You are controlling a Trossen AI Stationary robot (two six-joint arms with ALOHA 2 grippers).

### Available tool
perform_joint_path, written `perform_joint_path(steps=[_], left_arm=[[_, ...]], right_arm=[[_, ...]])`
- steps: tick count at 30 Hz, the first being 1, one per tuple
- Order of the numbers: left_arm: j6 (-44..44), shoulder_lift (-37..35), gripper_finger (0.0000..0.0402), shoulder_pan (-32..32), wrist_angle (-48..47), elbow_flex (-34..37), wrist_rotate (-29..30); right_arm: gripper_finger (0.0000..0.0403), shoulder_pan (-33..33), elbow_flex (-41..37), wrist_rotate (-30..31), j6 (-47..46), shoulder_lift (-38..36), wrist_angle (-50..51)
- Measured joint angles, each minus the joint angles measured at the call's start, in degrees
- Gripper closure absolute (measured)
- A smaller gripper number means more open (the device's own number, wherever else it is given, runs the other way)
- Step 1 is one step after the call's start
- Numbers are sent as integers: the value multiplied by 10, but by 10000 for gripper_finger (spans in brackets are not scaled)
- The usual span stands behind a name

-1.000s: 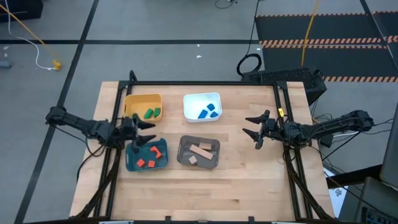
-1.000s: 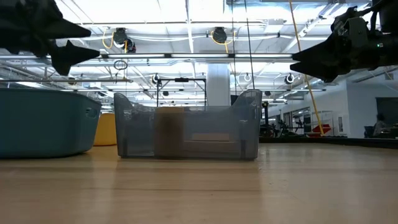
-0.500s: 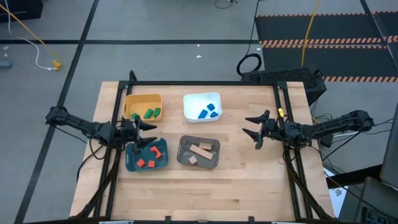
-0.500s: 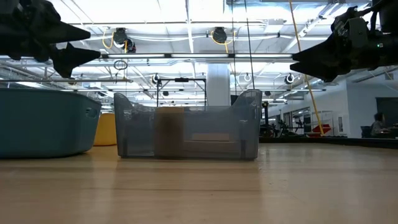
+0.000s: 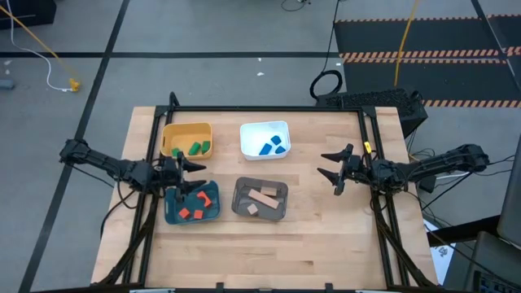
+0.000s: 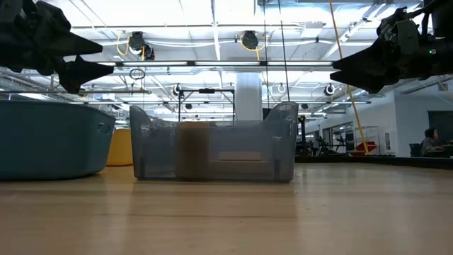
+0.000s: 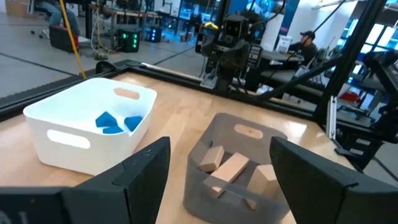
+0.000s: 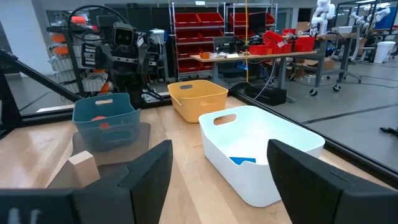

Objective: Sort & place blocks by color
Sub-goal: Return to Home Position

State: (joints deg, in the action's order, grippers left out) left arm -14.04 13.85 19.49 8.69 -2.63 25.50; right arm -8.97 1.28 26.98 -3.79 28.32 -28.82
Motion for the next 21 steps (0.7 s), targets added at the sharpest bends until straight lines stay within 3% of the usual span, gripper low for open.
perform_joint_path(steps=[9, 17, 21], left_arm=[[2, 0, 128, 0, 0, 0, 0], [3, 0, 128, 0, 1, 0, 0], [3, 0, 128, 0, 1, 0, 0]], right_arm=[[149, 0, 0, 0, -2, 0, 0], [149, 0, 0, -2, -184, 0, -74], [149, 0, 0, -2, -211, 0, -80]])
